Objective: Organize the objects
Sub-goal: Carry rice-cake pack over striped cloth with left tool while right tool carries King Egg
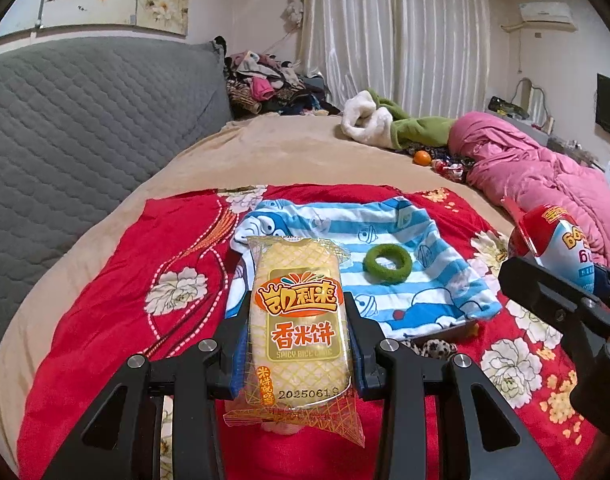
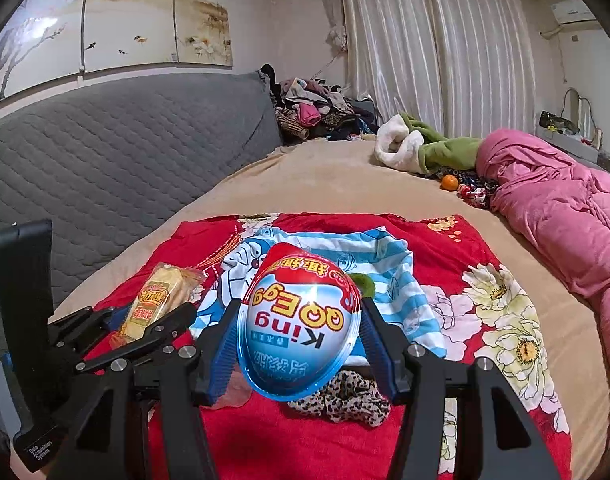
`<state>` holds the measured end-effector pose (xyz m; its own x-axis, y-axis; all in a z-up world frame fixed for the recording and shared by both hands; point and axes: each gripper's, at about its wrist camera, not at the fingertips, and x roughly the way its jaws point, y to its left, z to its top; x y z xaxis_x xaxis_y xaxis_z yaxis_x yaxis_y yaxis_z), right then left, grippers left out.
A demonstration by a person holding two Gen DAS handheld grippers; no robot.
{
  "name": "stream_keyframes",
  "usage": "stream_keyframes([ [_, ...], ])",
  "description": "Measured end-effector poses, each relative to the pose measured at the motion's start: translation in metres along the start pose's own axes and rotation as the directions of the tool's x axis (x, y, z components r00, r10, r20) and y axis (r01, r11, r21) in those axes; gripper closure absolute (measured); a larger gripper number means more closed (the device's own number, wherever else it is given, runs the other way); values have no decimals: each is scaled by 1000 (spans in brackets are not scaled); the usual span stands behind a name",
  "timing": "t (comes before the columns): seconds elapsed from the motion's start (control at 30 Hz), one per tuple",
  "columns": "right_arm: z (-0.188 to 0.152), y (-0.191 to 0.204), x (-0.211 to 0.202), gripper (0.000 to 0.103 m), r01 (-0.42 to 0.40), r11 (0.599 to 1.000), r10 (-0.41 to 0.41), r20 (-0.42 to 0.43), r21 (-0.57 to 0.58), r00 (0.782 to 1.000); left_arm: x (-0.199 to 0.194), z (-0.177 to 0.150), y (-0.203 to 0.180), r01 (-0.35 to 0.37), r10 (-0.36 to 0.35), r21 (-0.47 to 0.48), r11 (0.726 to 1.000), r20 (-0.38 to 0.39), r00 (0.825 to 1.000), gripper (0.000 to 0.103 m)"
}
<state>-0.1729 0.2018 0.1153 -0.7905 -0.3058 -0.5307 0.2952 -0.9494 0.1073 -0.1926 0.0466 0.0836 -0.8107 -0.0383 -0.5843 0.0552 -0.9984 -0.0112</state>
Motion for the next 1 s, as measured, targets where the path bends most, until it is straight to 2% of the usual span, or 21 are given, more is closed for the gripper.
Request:
stream_keyframes([
  [0.5,22,-11,38,46,19,1000,-19,-13,1,1000,35,33,0,-5,4,6,1000,11,1000,63],
  [0.77,24,-20,75,46,27,1000,-27,-47,-7,999,74,39,-5,5,-5,6,1000,-17,1000,63],
  [1.0,10,-35,116,46,47,999,-47,-110,-1,993,117,33,-10,0,0,6,1000,-61,998,63],
])
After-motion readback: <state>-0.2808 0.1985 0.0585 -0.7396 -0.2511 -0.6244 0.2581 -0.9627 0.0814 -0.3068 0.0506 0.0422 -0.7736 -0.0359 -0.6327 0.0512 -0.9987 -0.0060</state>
